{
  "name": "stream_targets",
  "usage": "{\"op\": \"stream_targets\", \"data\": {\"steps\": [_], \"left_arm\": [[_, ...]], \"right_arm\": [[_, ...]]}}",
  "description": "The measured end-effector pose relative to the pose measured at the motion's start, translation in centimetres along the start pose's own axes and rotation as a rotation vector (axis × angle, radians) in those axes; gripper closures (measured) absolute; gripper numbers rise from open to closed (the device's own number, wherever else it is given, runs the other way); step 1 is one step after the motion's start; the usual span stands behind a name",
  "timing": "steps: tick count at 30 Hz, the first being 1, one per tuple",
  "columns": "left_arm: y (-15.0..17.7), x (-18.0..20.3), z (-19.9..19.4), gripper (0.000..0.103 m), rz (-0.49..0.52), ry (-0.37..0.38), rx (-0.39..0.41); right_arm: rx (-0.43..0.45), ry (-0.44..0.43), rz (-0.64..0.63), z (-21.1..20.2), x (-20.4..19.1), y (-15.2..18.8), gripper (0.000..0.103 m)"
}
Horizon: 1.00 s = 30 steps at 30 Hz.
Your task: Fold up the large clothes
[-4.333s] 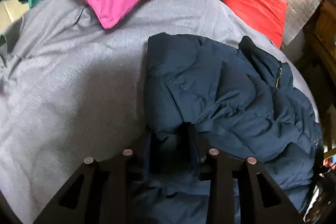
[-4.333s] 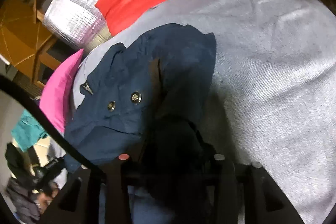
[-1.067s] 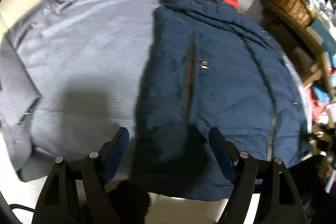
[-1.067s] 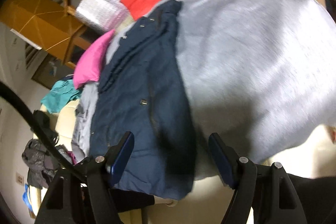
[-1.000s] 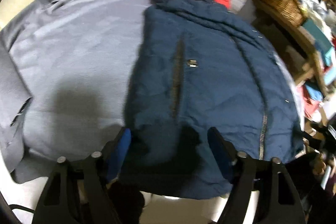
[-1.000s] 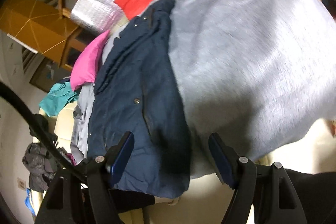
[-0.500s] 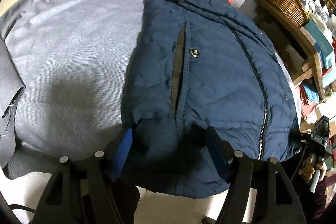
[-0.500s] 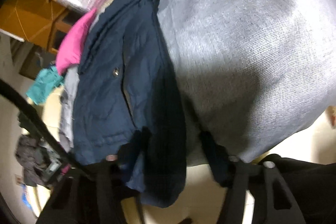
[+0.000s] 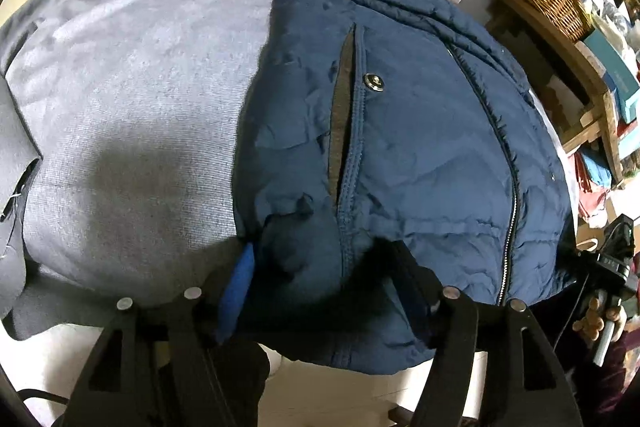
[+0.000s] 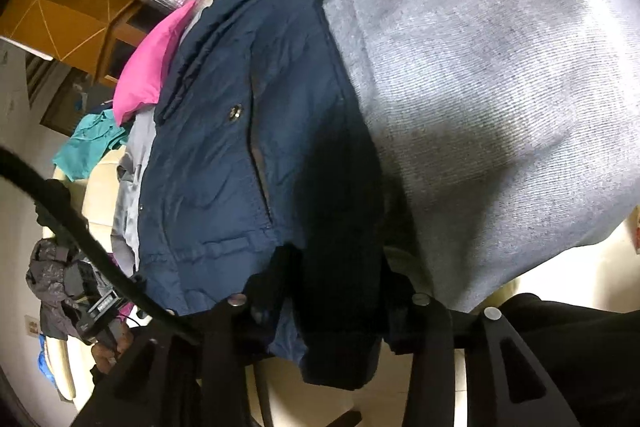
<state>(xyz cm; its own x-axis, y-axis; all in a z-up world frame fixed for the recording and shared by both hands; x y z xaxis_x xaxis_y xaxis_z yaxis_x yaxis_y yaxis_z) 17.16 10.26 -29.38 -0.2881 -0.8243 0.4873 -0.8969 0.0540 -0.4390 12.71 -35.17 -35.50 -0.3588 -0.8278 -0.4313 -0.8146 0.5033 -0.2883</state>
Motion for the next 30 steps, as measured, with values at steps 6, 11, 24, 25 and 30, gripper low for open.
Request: {"op": "stream_targets", "data": {"steps": [6, 11, 24, 25, 30], "left_arm": [[0.1, 0.8, -0.2, 0.064, 0.031, 0.02, 0.013], [0.1, 0.9, 0.2, 0.056, 0.028, 0.014, 0.004], [0.8, 2.3, 1.2, 0.078, 0.077, 0.051, 0.02], [1.0, 2.2, 0.9, 0.078, 0.066, 0.059, 0.03], [2.4, 2.4, 0.4, 0.079, 0.057, 0.057, 0.024]], "right_arm": [[0.011, 0.03, -0.025, 0.3, -0.4, 0.0, 0.067], [0.012, 0.038, -0.031, 0.3, -0.5, 0.0, 0.067], [0.045, 0.051, -0.103, -0.5, -2.1, 0.8, 0.087], [0.041, 0.049, -0.106, -0.5, -2.3, 1.0, 0.087], [0.015, 0.03, -0.114, -1.1, -2.3, 2.1, 0.087]]}}
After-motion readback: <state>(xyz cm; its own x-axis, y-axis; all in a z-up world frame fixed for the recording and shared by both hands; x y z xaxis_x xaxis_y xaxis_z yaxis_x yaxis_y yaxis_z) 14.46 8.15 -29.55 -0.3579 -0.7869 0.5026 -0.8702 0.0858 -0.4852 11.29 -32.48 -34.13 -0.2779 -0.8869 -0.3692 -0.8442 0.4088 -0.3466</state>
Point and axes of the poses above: each gripper's, at about its wrist camera, not at the fingertips, and z roughly the way its jaws point, x to its right, y to its underside, the point moved 6 cm from there along z, roughly the way its jaws point, and after that the axes turned 12 degrees about y, right-handed, at the moved point
